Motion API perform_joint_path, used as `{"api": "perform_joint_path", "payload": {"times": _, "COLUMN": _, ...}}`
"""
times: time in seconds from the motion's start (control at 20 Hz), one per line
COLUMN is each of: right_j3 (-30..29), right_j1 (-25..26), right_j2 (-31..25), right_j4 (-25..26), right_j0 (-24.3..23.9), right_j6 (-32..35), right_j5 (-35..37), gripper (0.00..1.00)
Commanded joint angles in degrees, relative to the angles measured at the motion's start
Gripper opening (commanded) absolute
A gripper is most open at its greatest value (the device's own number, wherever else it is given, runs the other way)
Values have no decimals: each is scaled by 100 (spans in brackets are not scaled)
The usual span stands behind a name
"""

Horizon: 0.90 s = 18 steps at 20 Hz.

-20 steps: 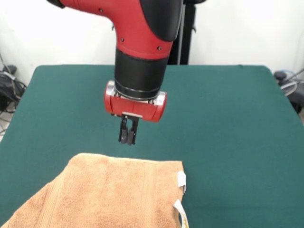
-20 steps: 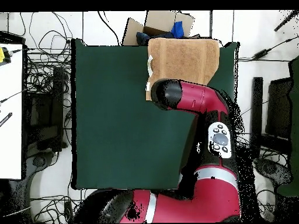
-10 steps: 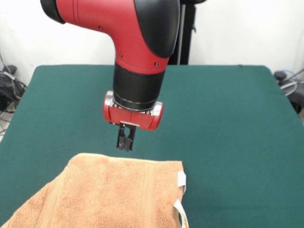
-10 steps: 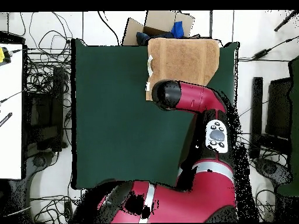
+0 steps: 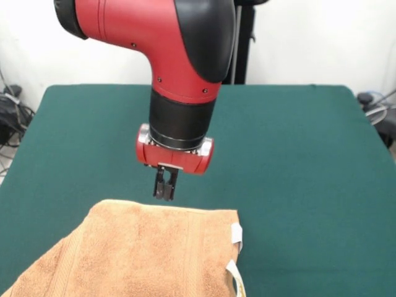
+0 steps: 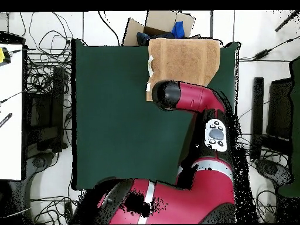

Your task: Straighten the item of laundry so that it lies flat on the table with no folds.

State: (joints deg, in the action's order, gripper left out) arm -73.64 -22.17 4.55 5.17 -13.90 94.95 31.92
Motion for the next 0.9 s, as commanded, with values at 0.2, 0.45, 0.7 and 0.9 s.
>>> {"api": "perform_joint_path", "payload": {"times": 0.2, "right_j3": 420, "right_j1": 139, "right_j2": -112, "right_j4": -115, "right_j0": 0, "right_j6": 717, "right_j5": 589, "gripper": 0}}
{"api": "perform_joint_path", "payload": {"times": 0.45, "right_j3": 878, "right_j1": 149, "right_j2": -176, "right_j4": -171, "right_j0": -74, "right_j6": 557, "right_j5": 1124, "gripper": 0}}
{"api": "perform_joint_path", "payload": {"times": 0.7, "right_j3": 1593, "right_j1": 231, "right_j2": -233, "right_j4": -200, "right_j0": -148, "right_j6": 443, "right_j5": 1889, "gripper": 0}}
{"api": "perform_joint_path", "payload": {"times": 0.9, "right_j3": 2072, "right_j1": 477, "right_j2": -236, "right_j4": -139, "right_j0": -170, "right_j6": 508, "right_j5": 2111, "gripper": 0}}
